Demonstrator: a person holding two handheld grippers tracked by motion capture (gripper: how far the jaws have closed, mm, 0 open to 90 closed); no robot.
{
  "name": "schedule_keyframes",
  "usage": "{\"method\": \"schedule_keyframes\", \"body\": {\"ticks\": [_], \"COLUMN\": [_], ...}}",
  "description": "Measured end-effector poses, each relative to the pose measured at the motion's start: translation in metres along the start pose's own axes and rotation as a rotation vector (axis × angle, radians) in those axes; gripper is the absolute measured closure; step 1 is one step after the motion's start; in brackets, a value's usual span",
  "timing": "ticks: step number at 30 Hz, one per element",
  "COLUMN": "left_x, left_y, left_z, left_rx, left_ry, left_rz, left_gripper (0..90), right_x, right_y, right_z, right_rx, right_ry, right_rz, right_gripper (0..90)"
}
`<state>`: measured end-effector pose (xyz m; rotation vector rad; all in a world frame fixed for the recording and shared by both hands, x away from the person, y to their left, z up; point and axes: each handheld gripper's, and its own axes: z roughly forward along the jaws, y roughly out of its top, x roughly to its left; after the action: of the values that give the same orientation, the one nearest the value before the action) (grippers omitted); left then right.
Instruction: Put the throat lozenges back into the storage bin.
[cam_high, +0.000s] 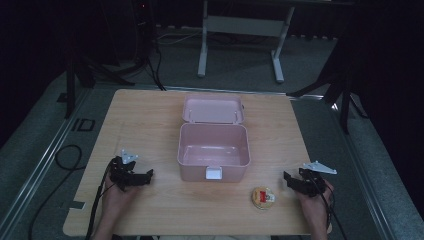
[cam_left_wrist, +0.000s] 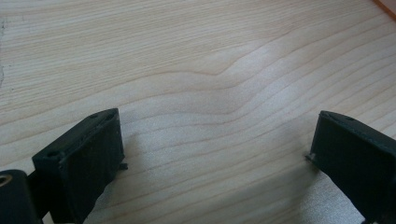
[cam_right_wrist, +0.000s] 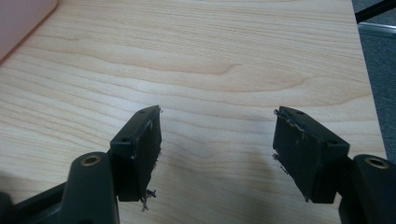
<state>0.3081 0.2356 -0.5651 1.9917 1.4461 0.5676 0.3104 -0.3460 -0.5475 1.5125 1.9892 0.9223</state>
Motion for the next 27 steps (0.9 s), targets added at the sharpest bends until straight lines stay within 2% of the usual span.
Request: {"method": "schedule_keyframes", "body": {"ticks": [9, 17, 19, 27], "left_x": [0.0, 0.0, 0.0, 0.0], "left_y": [0.0, 0.0, 0.0, 0.0], "left_z": [0.0, 0.0, 0.0, 0.0], "left_rx": [0.001, 0.0, 0.001, 0.0], "left_ry": [0.001, 0.001, 0.001, 0.001], "left_rz": [0.0, 0.0, -0.001, -0.001], "left_gripper": [2.9, 2.9, 2.9, 2.9], "right_x": [-0.003, 0.001, 0.004, 0.005], "right_y": [0.0, 0.008, 0.012, 0.025], "right_z": [-0.006, -0.014, -0.021, -0.041], "right_rx": [-0.002, 0.008, -0.001, -0.005], "right_ry": [-0.002, -0.01, 0.002, 0.0], "right_rz": [0.009, -0.034, -0.052, -0.105], "right_gripper": [32.0, 31.4, 30.4, 29.5]}}
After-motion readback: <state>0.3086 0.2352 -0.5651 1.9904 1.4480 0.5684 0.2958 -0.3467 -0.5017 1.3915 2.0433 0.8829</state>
